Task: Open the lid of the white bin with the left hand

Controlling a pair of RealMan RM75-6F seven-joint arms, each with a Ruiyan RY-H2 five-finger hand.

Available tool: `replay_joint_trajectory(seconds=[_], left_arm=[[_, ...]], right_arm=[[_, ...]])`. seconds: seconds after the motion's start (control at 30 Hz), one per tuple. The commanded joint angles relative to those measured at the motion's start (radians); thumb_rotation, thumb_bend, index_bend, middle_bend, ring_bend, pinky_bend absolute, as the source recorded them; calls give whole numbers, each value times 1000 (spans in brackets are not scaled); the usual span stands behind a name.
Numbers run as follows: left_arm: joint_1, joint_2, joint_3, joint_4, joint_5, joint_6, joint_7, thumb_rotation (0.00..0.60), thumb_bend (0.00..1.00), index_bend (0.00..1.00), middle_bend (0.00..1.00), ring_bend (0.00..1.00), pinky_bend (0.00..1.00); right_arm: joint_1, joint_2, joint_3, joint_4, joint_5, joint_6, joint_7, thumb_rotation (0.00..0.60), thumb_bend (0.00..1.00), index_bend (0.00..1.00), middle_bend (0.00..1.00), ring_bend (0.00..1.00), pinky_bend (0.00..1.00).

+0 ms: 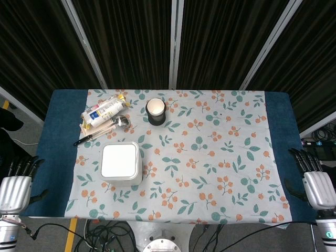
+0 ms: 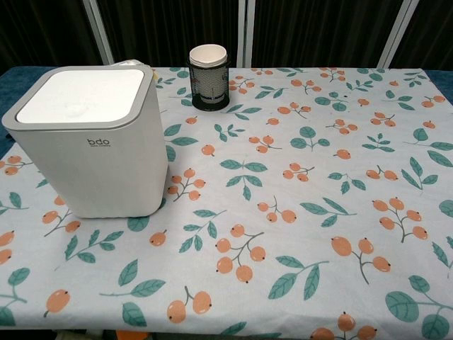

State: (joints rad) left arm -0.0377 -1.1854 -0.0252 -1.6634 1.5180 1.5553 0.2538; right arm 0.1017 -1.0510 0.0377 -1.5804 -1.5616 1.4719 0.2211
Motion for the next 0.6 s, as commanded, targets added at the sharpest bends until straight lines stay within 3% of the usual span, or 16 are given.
replay_joint_trajectory(seconds=[0.03,0.37,0.6], left_arm=[[-2,0,-1,-1,-1,-4,4,600,0,187,133,94,0],[-18,6,-5,0,53,11,-16,600,0,188,133,94,0],[-135,29,14,21,268,-39,-187,600,0,188,133,94,0]], right_arm=[[1,-2,-1,2,4,-7,4,600,321,52,65,0,0],[0,-2,-4,11,8,-13,16,600,320,52,65,0,0],[11,2,-7,3,18,-48,12,600,321,52,61,0,0]])
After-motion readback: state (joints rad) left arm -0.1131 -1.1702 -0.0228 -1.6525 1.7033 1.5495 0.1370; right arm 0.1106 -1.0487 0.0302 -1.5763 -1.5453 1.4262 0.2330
